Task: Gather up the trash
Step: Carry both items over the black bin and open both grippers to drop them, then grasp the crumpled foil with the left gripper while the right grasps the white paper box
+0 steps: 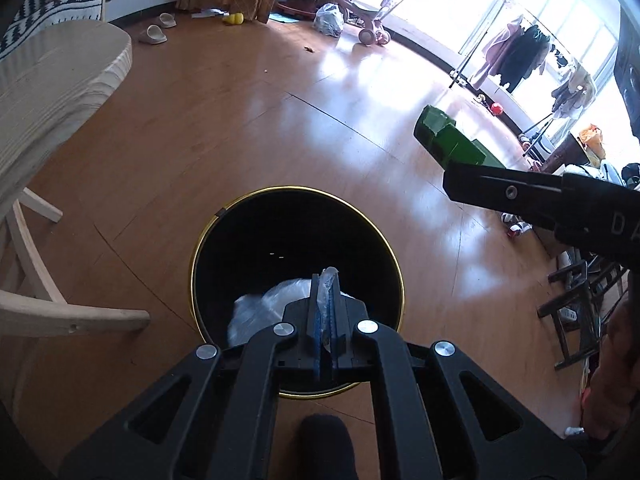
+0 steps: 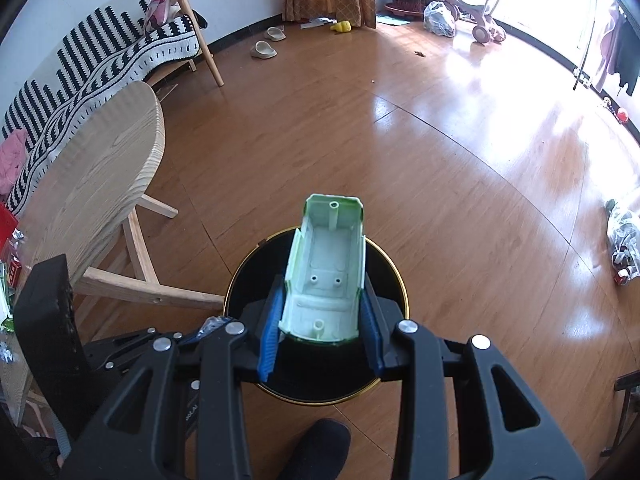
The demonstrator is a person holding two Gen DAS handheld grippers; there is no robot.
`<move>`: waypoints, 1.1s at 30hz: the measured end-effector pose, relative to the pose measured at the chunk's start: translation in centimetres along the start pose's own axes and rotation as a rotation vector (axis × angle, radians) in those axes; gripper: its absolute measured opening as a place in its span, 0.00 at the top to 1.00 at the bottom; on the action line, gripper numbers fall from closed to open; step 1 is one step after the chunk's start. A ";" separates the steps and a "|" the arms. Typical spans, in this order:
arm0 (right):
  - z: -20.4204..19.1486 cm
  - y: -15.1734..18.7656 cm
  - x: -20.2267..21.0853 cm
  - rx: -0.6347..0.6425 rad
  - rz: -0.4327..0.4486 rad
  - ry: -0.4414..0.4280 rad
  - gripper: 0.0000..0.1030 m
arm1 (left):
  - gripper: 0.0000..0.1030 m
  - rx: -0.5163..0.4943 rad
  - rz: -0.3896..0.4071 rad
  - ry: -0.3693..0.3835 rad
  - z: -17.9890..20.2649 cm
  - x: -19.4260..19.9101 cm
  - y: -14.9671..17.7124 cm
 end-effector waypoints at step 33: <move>-12.0 -4.1 1.4 0.094 0.028 -0.092 0.23 | 0.08 0.123 0.231 -0.222 -10.2 18.8 -1.1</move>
Point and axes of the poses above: each gripper's, at about its wrist camera, not at the fingertips, and x roughly against the way its jaws point, z to its right, y to its underside, the point moved 9 cm from there along -x, roughly the way its jaws point, and after that the axes turned 7 degrees about x, right-handed, at the moved point
